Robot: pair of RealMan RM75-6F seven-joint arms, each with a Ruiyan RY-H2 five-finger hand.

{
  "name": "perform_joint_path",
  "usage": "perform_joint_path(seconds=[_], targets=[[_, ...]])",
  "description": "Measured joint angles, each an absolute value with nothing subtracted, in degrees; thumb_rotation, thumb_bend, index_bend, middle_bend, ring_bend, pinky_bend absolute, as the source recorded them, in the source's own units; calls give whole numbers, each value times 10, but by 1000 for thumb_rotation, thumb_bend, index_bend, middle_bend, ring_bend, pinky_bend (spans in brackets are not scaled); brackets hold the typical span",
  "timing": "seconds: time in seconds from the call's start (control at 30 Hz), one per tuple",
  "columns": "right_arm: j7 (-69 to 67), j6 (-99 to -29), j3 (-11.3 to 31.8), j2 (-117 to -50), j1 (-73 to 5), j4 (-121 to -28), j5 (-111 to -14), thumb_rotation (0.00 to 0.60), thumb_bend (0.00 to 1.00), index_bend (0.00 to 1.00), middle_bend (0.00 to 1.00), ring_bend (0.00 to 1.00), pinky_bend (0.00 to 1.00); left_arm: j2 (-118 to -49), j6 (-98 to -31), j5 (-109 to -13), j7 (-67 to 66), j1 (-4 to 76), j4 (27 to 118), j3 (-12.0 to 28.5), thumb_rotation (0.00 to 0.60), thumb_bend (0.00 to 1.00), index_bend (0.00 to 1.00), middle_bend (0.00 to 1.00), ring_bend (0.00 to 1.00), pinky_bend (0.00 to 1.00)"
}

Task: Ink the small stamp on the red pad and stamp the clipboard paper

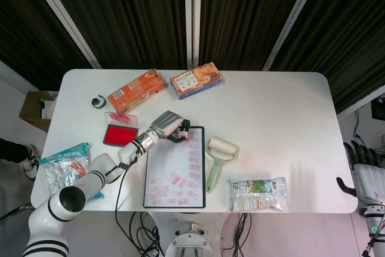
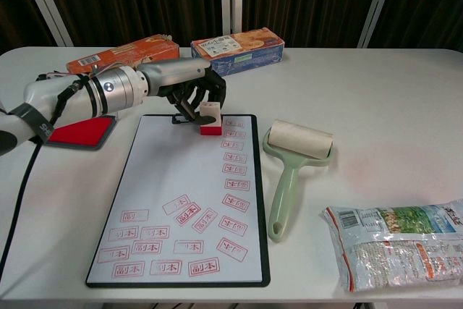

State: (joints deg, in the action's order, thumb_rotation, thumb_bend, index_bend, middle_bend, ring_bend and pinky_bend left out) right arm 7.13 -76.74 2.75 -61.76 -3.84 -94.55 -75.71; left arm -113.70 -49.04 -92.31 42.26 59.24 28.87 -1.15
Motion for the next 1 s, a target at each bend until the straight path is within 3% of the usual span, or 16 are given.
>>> perform_joint_path(seconds=[1.0], targets=[[76,-758,25,-618,-42,-943,-755,600,204,0,0,0,0,-1161,-482,-925,449,587,248,-26,600,512,707,716,639,730]])
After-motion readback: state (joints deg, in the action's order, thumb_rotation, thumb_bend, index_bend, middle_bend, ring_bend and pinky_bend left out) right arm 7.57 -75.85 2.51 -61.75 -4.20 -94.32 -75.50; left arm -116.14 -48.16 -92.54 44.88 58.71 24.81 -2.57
